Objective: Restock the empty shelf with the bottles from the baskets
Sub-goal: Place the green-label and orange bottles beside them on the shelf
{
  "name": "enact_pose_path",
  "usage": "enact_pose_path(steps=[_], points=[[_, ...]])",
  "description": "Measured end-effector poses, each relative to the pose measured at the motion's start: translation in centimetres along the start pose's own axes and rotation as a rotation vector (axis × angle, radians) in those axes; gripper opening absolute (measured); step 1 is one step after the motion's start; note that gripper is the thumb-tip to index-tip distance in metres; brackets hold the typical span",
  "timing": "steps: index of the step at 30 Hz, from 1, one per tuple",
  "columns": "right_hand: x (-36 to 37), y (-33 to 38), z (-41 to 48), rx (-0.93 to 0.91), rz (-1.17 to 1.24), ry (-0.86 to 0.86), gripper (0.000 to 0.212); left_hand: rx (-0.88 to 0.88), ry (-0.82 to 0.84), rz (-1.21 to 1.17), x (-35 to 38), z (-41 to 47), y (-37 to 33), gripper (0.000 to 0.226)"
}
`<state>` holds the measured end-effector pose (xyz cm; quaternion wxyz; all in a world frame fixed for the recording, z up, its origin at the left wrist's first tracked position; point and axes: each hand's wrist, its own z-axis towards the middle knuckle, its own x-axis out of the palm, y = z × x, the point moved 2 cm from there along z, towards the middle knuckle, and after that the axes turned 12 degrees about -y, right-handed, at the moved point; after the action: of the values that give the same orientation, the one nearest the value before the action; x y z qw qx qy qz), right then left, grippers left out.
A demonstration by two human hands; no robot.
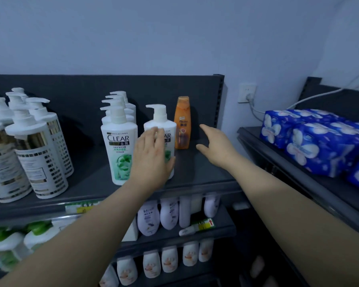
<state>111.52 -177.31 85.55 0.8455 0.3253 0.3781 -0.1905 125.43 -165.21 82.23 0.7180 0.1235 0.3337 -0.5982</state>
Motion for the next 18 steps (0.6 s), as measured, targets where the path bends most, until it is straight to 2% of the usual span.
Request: enact_pose_path(steps=[4,10,13,15,18], points=[[-0.2,0.9,-6.1,0.041,-0.079,0.02,0.06,0.043,0.085,-0.027,-1.7,-5.1,0.3,0.065],[2.3,1.1,-17.9,0.144,-0.099,0.082,0.061,0.099,0.266,-0.077,-2.4,-15.5,1.7,0.053],[4.5,0.5,-24.4,0.205,-0.097,0.103,0.053,0.123,0.398,-0.083,-1.9,-21.1,2.3,0.048],[6.0,-0.2,-28.7,0.261,-0.129,0.176,0.043,0.123,0.498,-0.079,-1.2,-24.7,2.5,0.05],[8.8,-2.4,-34.8,0.332,-0.133,0.256,0.05,0.128,0.647,-0.095,0.6,-29.8,2.3,0.053]])
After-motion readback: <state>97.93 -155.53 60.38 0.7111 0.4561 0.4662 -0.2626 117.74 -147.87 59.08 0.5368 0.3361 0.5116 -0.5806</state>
